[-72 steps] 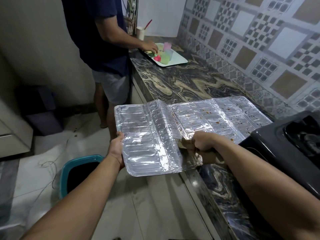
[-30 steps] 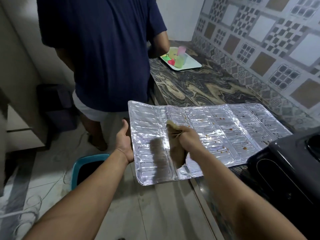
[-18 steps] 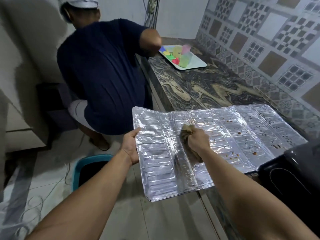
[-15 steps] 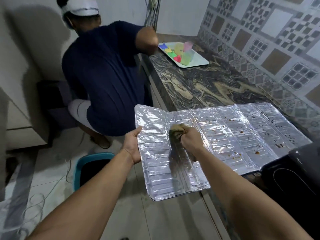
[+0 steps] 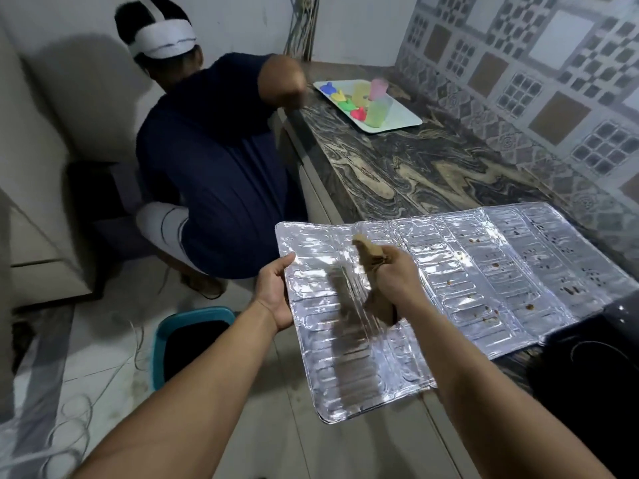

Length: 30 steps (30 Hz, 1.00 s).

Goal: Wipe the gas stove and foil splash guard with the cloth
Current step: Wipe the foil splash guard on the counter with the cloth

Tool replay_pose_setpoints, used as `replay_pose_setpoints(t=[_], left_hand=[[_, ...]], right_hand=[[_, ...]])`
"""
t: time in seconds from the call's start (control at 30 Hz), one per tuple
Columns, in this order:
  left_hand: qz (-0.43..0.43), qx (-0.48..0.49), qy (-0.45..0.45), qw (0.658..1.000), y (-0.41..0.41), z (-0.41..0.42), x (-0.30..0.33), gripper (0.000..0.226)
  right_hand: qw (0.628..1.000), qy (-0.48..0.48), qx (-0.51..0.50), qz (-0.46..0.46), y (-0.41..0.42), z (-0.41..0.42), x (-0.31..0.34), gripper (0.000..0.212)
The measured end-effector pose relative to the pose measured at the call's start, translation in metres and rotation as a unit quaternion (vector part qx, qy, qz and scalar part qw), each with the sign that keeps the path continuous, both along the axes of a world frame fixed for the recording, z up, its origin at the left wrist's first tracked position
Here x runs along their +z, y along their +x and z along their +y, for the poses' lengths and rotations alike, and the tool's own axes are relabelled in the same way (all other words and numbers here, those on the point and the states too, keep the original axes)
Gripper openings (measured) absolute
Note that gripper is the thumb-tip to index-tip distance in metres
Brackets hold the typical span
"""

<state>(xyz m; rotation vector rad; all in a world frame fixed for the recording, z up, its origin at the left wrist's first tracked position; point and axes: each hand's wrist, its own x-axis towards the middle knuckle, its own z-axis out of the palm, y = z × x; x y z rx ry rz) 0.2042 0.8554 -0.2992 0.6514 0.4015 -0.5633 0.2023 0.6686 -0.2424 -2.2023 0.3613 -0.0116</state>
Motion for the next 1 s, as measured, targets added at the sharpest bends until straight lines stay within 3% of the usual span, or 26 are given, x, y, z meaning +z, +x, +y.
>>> replay_pose_setpoints(t=[0.1, 0.23, 0.33, 0.5, 0.63, 0.8, 0.9, 1.0], left_hand=[[0.016, 0.001, 0.001, 1.0, 0.005, 0.002, 0.001, 0.047], [0.033, -0.006, -0.006, 0.999, 0.009, -0.001, -0.005, 0.05], [0.035, 0.003, -0.011, 0.999, 0.014, -0.005, -0.007, 0.048], [0.025, 0.003, -0.001, 1.0, 0.016, -0.011, -0.01, 0.049], [0.013, 0.011, -0.012, 1.0, 0.02, -0.009, -0.01, 0.063], [0.016, 0.032, 0.036, 0.999, 0.024, -0.008, -0.013, 0.075], [-0.005, 0.014, 0.021, 1.0, 0.026, -0.006, -0.012, 0.091], [-0.024, -0.001, -0.003, 1.0, 0.026, -0.001, -0.005, 0.079]], right_hand=[[0.987, -0.153, -0.056, 0.01, 0.014, -0.023, -0.007, 0.025], [0.977, -0.21, -0.001, 0.043, 0.016, -0.02, -0.036, 0.039], [0.983, -0.173, 0.051, 0.042, 0.016, -0.002, -0.047, 0.049], [0.993, -0.047, 0.099, 0.045, 0.006, 0.03, -0.048, 0.041], [0.993, 0.018, 0.117, -0.013, -0.009, 0.046, -0.032, 0.041], [0.986, 0.064, 0.156, 0.013, -0.022, 0.059, -0.015, 0.036], [0.974, 0.177, 0.136, 0.043, -0.025, 0.056, 0.004, 0.017], [0.98, 0.195, 0.037, 0.031, -0.008, 0.022, 0.011, 0.033]])
